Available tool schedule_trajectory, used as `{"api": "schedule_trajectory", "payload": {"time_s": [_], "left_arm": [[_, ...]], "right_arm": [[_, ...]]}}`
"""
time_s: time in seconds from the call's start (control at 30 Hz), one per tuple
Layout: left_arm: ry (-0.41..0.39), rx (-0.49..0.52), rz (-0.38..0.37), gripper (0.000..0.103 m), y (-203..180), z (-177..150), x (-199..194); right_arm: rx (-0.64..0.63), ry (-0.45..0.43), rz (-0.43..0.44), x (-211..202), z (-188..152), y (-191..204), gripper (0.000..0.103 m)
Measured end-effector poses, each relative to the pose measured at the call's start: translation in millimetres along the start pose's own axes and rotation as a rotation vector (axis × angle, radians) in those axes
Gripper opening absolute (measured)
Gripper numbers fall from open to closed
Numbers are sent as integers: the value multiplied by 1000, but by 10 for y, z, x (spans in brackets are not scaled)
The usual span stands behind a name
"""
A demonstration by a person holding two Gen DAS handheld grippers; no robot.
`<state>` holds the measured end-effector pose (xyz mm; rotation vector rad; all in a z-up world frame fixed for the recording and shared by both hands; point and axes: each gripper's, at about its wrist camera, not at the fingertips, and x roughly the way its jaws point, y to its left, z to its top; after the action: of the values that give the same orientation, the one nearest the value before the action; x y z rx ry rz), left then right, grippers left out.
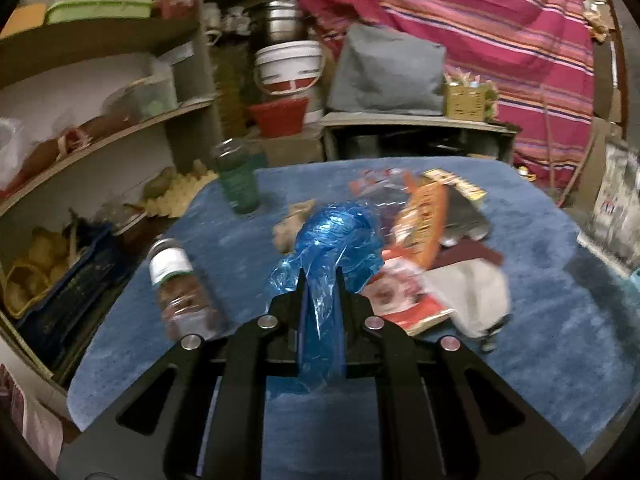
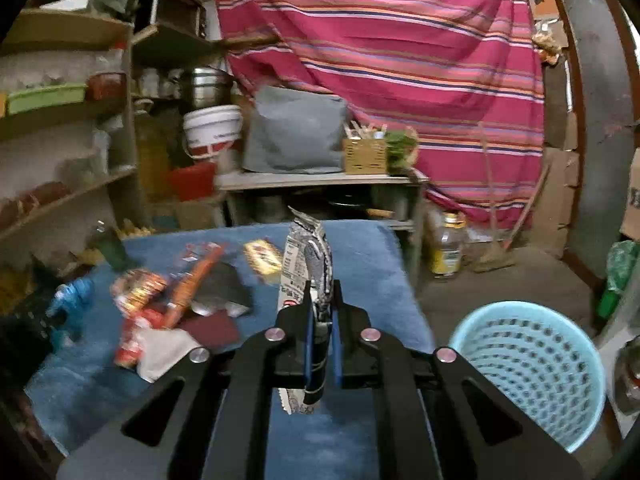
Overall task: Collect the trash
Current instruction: 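Grasp the white printed snack bag with the right tool while the left tool holds the blue bag, then carry both held bags over the light blue basket and open both tools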
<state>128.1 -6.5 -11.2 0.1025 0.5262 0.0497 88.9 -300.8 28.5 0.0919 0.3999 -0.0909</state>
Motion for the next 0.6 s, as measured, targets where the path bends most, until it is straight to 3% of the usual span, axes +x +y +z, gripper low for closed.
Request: {"api": "schedule_trajectory", "payload": {"time_s": [0.2, 0.37, 0.6], "left_arm": [[-8, 49, -113, 10, -708, 133, -73], [-3, 97, -274, 10, -1594, 185, -90], [-4, 217, -393, 10, -2675, 127, -164]], "right_arm": [[67, 13, -63, -68, 2, -723, 8], [99, 14, -172, -192, -42, -1360, 8], [138, 44, -286, -279, -167, -2053, 8]]}}
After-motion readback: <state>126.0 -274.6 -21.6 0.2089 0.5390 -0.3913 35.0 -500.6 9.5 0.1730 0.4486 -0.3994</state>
